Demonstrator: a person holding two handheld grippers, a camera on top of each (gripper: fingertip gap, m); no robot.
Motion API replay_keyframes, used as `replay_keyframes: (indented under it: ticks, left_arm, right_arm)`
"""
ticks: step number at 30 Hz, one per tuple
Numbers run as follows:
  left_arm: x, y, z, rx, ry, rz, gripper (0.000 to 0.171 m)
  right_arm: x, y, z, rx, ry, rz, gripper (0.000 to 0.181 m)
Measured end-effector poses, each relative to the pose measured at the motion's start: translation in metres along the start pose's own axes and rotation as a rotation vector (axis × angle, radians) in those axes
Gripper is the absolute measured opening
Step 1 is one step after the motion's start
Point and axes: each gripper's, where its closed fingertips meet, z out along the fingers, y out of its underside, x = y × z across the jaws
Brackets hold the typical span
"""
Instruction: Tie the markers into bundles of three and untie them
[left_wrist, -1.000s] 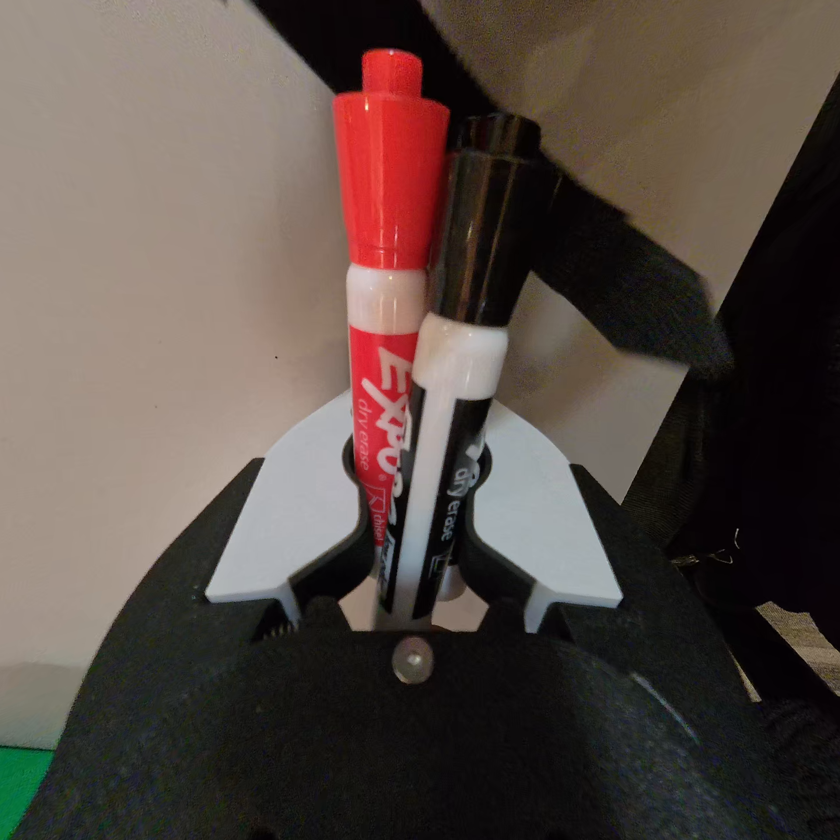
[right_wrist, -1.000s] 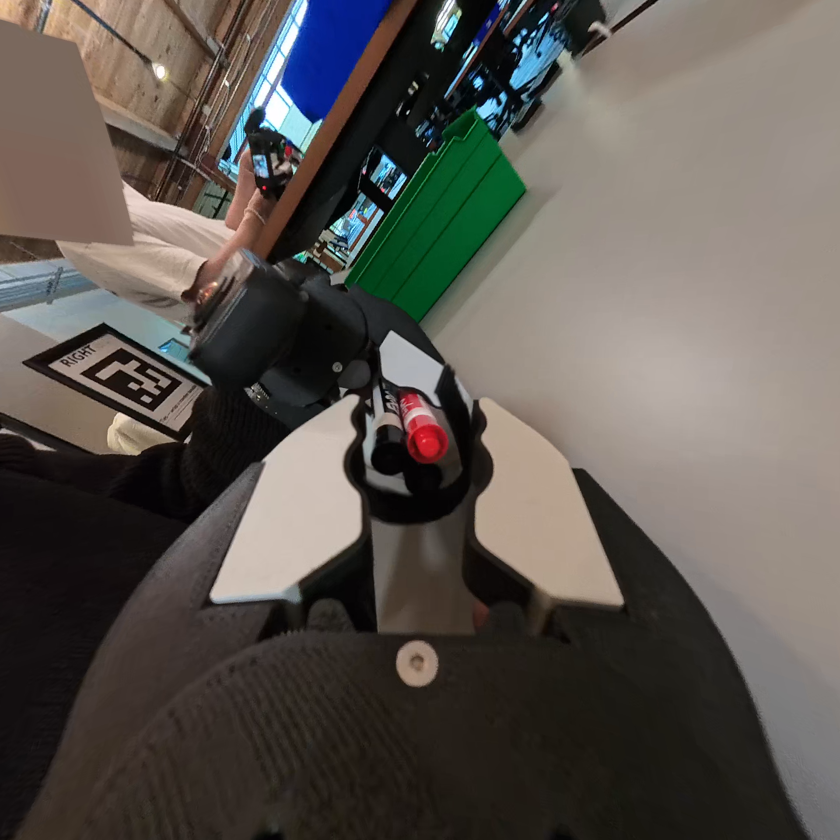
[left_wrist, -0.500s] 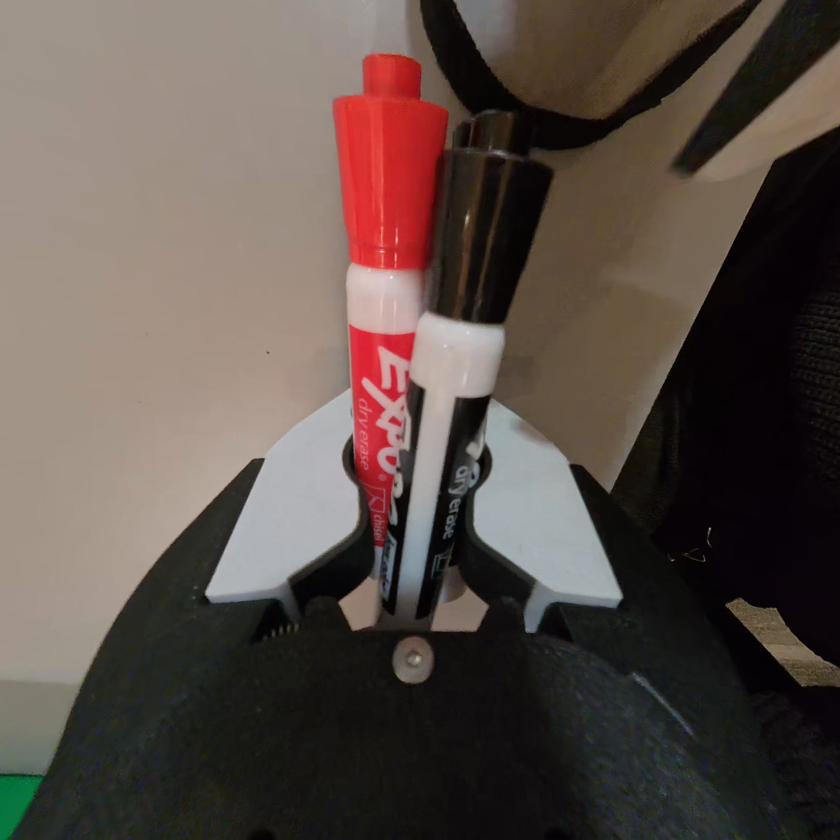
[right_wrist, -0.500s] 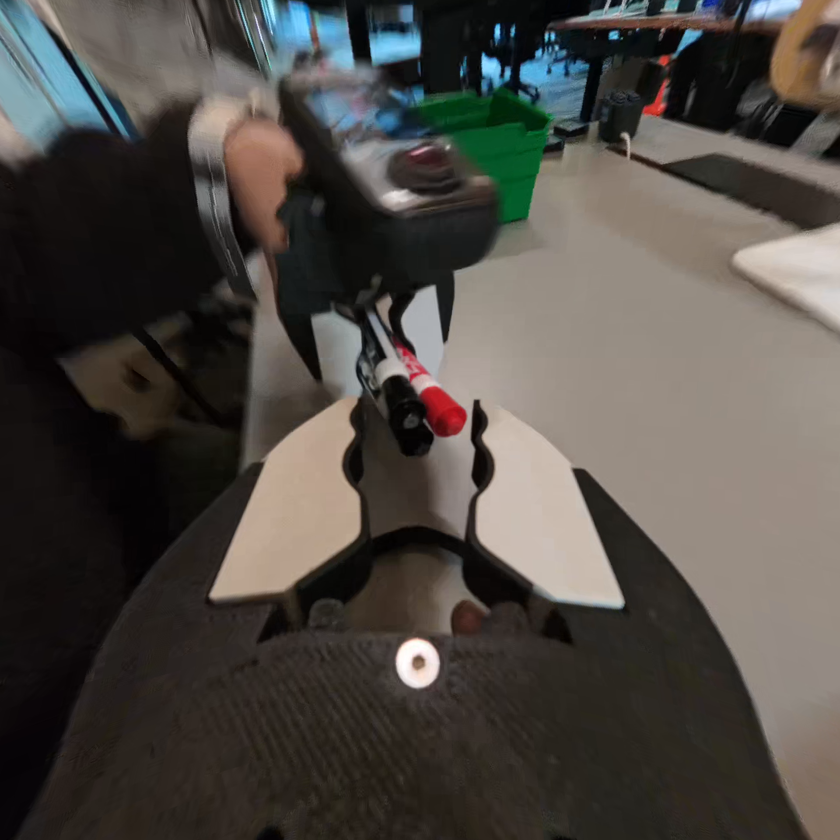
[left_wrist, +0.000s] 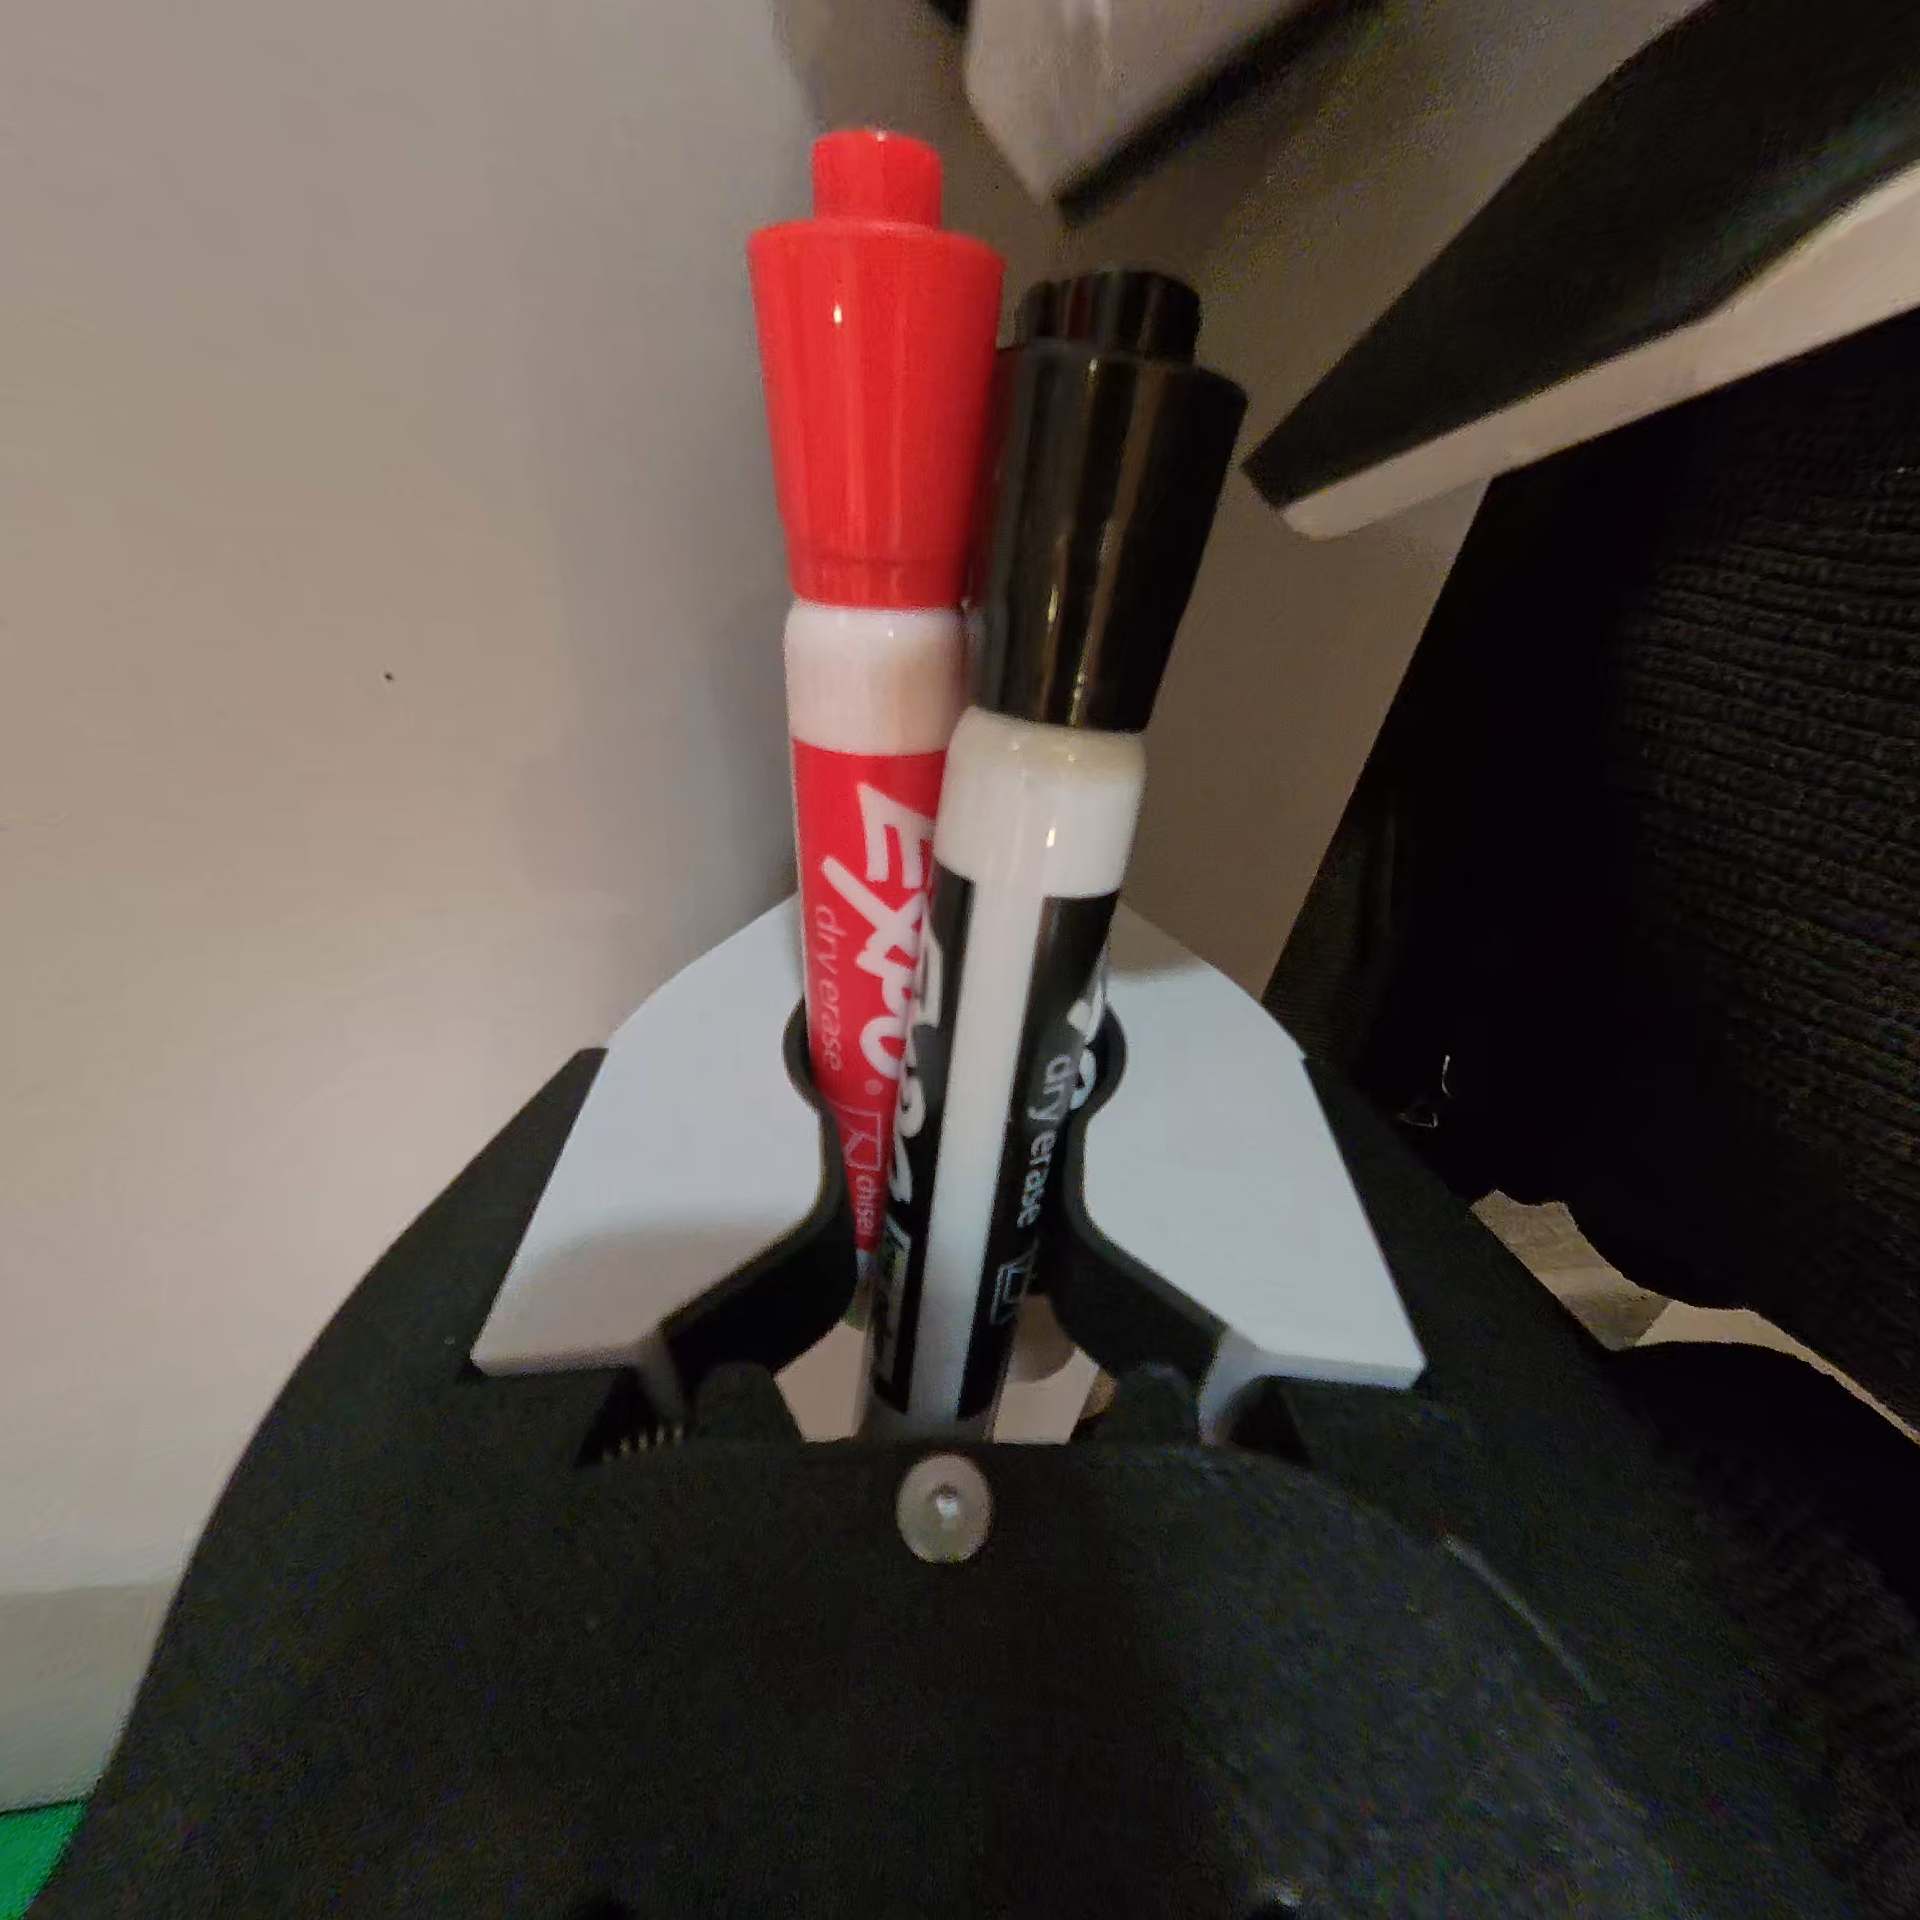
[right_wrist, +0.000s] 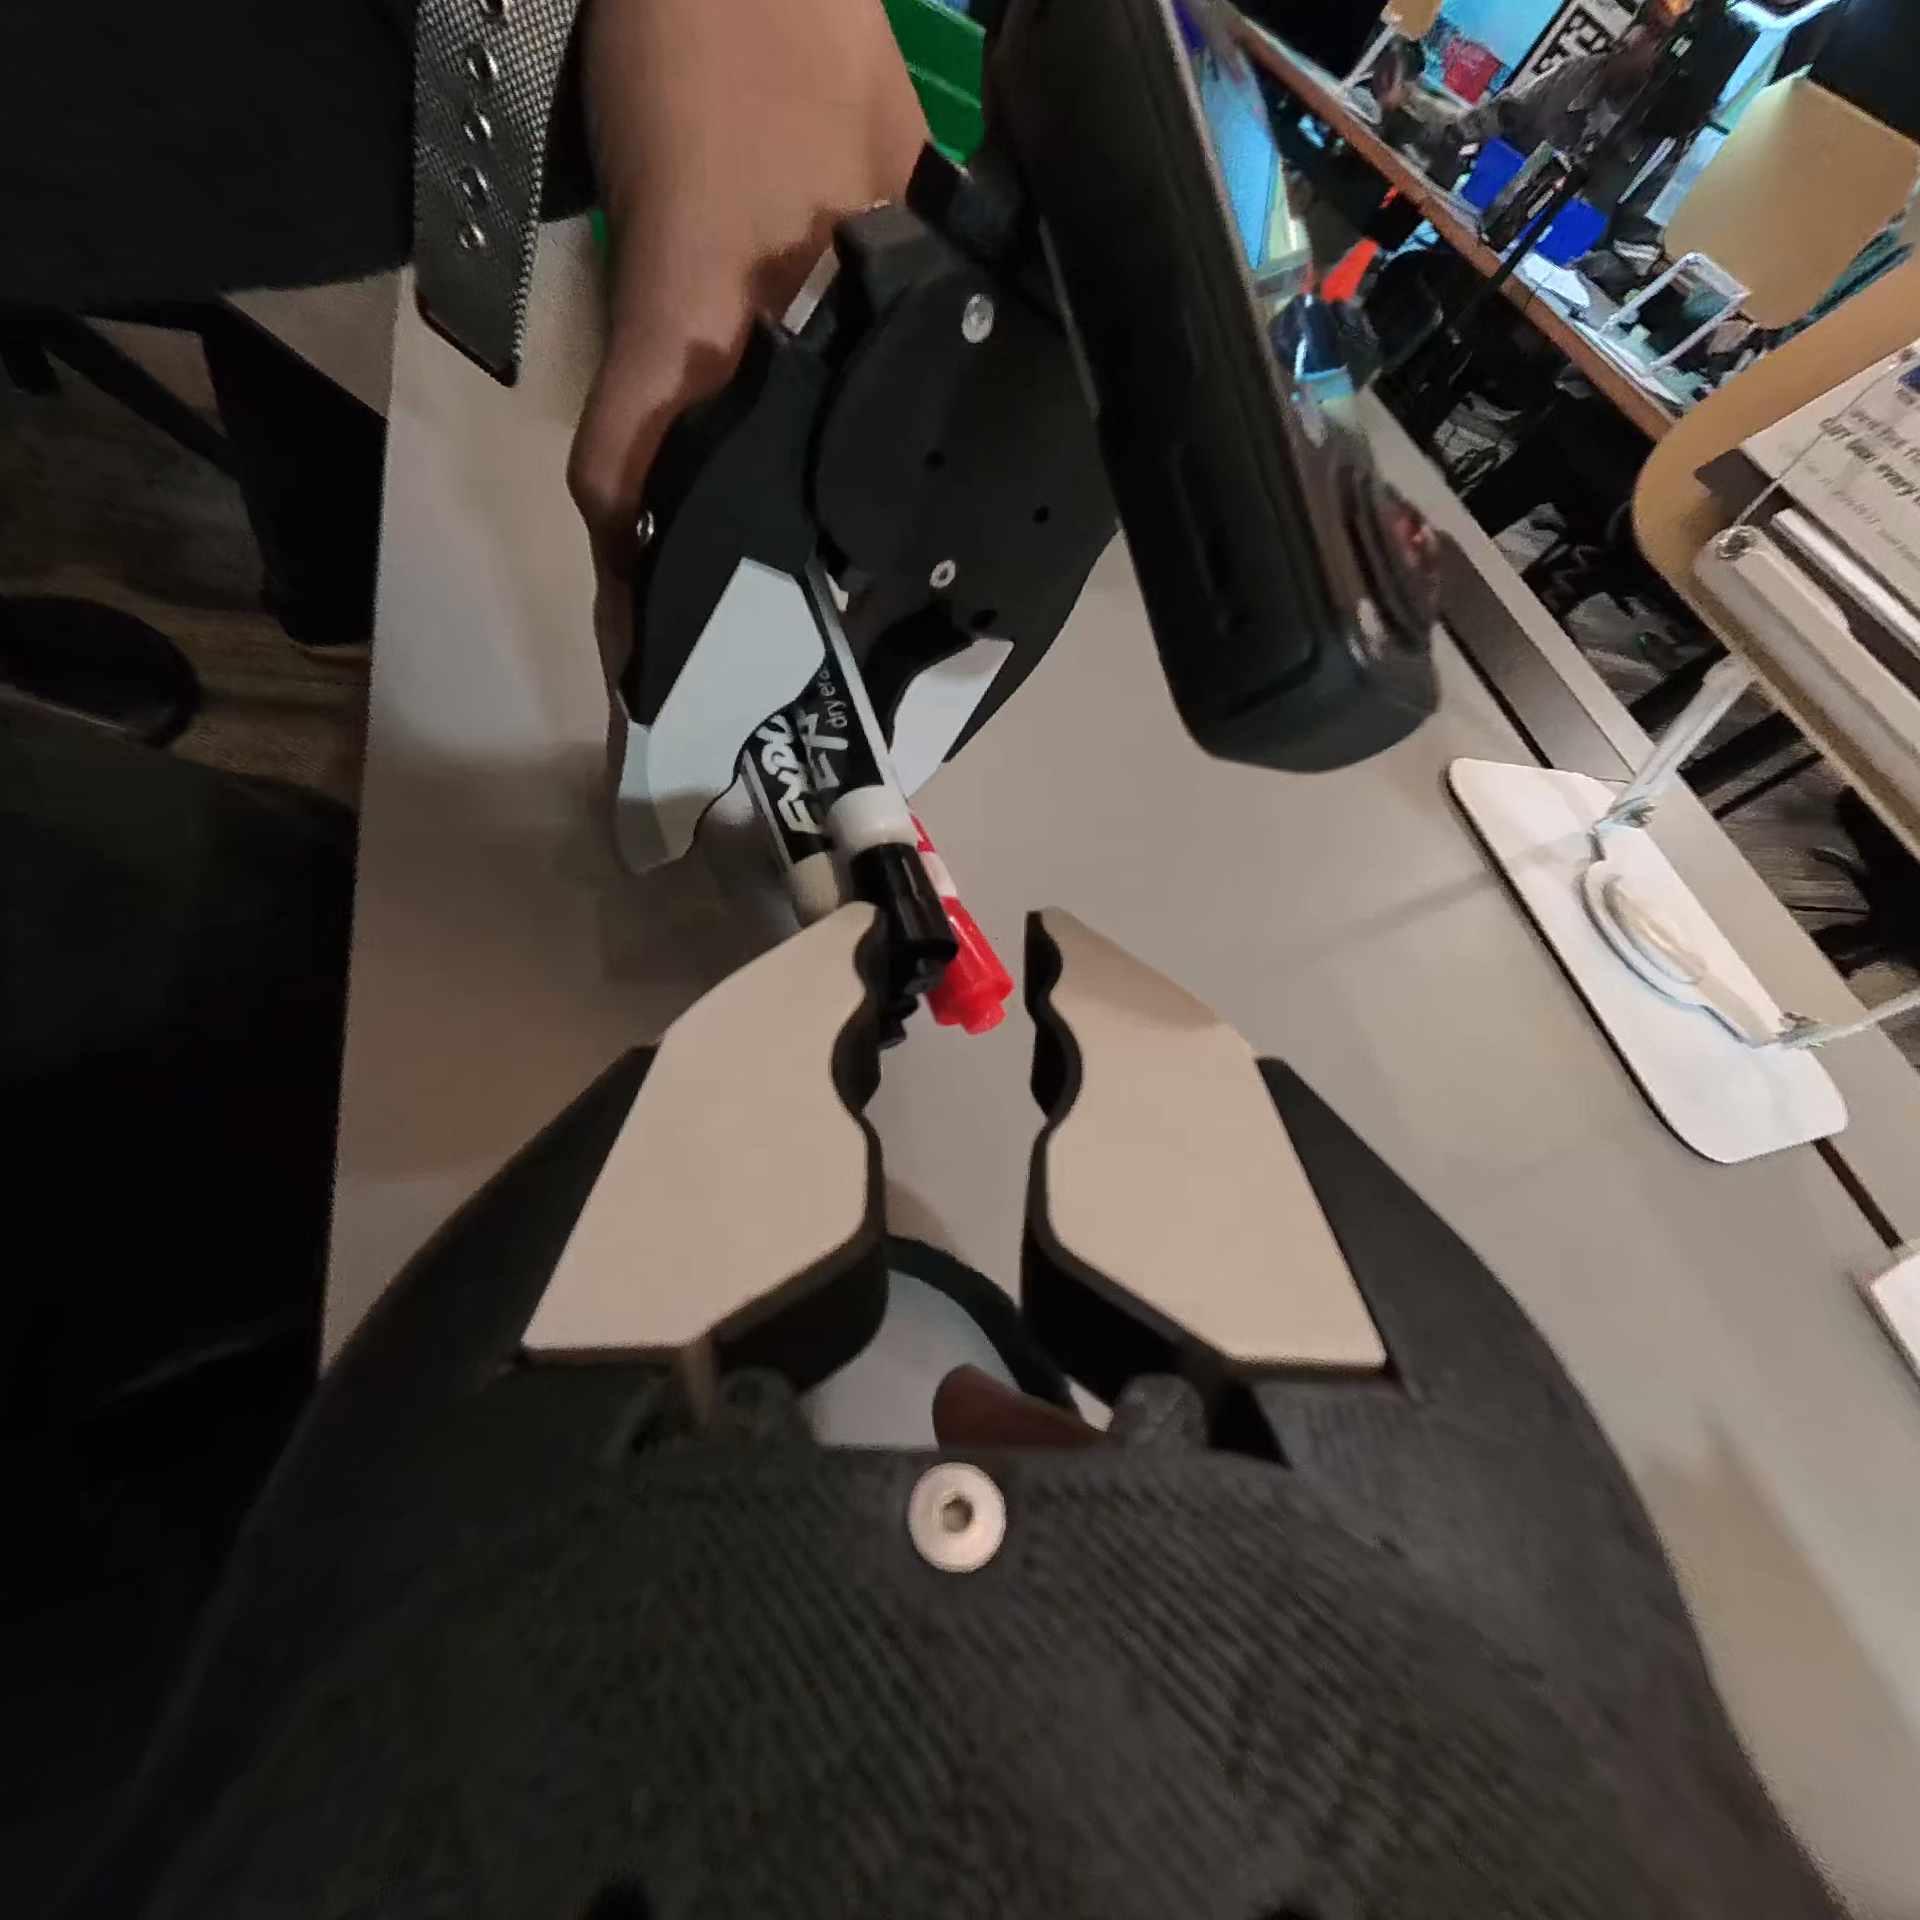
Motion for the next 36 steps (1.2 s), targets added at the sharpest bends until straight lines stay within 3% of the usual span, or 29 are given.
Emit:
replay_keyframes:
  ticks: [18, 27, 36]
  left_arm:
    - [0.002, 0.001, 0.0, -0.002, 0.007, 0.014, 0.044]
    - [0.002, 0.001, 0.0, 0.022, 0.028, 0.009, 0.043]
    - [0.002, 0.001, -0.001, 0.033, 0.036, 0.003, 0.043]
  right_arm:
    - [-0.008, 0.008, 0.004, -0.044, -0.044, -0.017, 0.02]
    - [-0.009, 0.011, 0.005, -0.064, -0.036, -0.036, 0.032]
    - [0.038, 0.011, -0.034, 0.016, 0.064, 0.154, 0.036]
